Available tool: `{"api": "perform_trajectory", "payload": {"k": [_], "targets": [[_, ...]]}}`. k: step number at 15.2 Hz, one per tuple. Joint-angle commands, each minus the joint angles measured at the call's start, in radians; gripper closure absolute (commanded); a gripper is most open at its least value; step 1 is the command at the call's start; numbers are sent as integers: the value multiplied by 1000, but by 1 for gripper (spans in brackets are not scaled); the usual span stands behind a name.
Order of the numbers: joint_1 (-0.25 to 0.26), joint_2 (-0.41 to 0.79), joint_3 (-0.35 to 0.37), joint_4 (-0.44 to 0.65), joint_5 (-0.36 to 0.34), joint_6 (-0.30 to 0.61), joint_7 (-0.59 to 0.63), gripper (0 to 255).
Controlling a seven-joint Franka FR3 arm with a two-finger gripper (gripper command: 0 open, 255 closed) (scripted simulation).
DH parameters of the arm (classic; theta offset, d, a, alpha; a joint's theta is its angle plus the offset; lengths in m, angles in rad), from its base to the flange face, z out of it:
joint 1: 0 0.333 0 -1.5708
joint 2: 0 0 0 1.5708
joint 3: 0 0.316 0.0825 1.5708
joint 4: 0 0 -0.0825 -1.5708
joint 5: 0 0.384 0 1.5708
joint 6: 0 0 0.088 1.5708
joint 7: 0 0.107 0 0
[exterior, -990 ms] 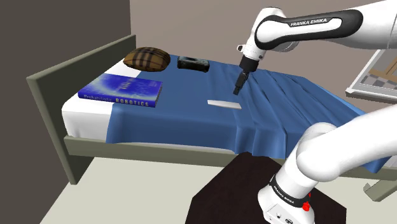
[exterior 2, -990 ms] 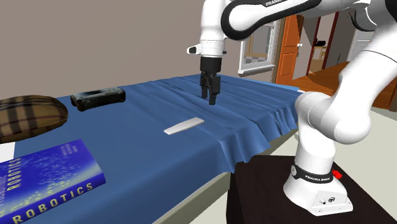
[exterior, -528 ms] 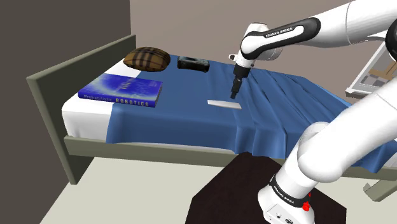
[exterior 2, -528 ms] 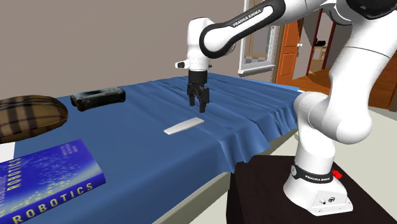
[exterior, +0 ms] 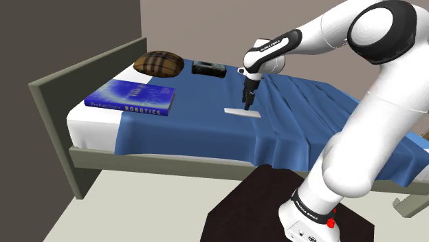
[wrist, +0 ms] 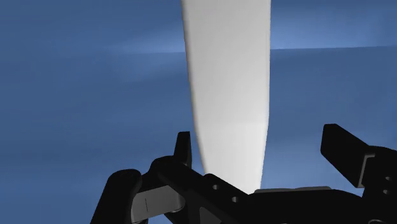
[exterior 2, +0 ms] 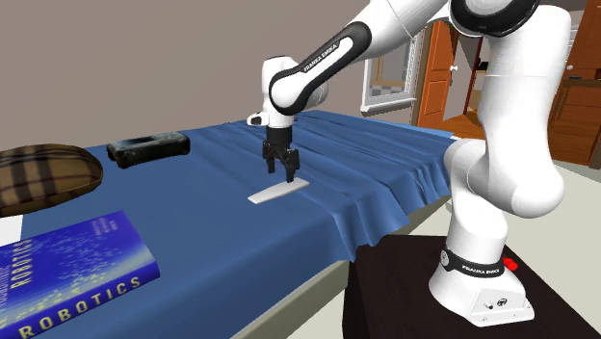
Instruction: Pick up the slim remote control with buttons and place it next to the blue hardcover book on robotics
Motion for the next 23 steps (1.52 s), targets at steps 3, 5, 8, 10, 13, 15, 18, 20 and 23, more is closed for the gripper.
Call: {"api": "perform_trajectory", "payload": {"k": [3,5,8,10,13,15,18,20,23], "targets": [[-6,74,-1,7,43,57,-65,0],[-8,93,0,-3,56,82,-74,0],[-11,118,3,-14,75,115,-87,0],[-11,118,3,-14,75,115,-87,0],[-11,118,3,-14,75,115,-87,0],[-11,118,3,-14,75,114,-87,0],[-11,117,3,-14,75,114,-87,255],[-11,117,3,-14,75,114,-87,255],[-11,117,3,-14,75,114,-87,255]]}}
